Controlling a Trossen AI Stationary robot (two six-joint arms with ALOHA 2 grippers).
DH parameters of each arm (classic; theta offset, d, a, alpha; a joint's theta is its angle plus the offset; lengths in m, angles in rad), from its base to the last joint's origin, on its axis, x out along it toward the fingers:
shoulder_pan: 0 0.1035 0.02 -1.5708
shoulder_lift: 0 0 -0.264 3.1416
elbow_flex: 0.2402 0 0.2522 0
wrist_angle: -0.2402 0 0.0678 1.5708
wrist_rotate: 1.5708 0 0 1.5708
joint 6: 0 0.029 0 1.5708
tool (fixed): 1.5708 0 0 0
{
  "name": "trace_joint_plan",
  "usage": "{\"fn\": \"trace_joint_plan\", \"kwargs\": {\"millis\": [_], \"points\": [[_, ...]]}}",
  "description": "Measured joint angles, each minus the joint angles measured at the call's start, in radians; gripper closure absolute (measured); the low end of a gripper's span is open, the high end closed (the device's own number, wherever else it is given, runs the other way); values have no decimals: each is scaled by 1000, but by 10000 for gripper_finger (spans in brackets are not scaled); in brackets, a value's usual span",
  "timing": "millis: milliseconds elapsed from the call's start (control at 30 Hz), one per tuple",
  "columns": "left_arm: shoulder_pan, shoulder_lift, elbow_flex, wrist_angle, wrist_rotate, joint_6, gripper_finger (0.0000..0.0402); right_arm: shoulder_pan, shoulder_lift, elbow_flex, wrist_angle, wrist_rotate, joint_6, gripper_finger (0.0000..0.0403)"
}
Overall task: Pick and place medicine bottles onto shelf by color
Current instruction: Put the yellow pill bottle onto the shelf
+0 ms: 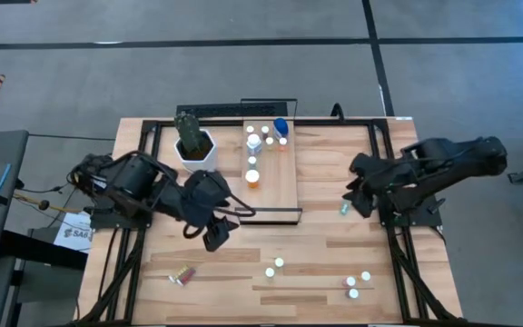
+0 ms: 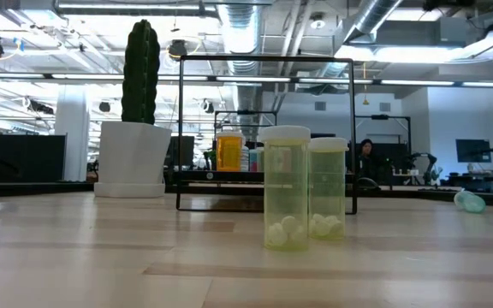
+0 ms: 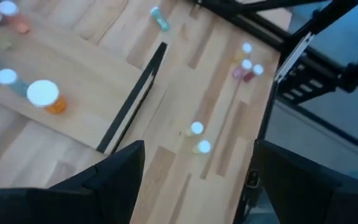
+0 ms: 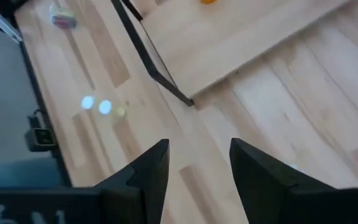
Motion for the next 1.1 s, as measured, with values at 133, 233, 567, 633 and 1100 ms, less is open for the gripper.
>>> {"fn": "trace_joint_plan", "kwargs": {"millis": [133, 233, 567, 633, 1100], "points": [[0, 10, 1, 46, 26, -29, 116, -5, 64, 0, 10, -5, -60, 212], [-17, 30, 0, 48, 30, -73, 116, -5, 104, 0, 29, -75, -64, 212], [-143, 43, 0, 51, -44, -135, 116, 58, 188, -1, 176, -160, 51, 212], [-189, 43, 0, 51, -93, -153, 116, 76, 209, 0, 228, -174, 77, 212], [-494, 77, 0, 1, -362, -382, 116, 213, 356, 0, 677, -204, 214, 212]]}}
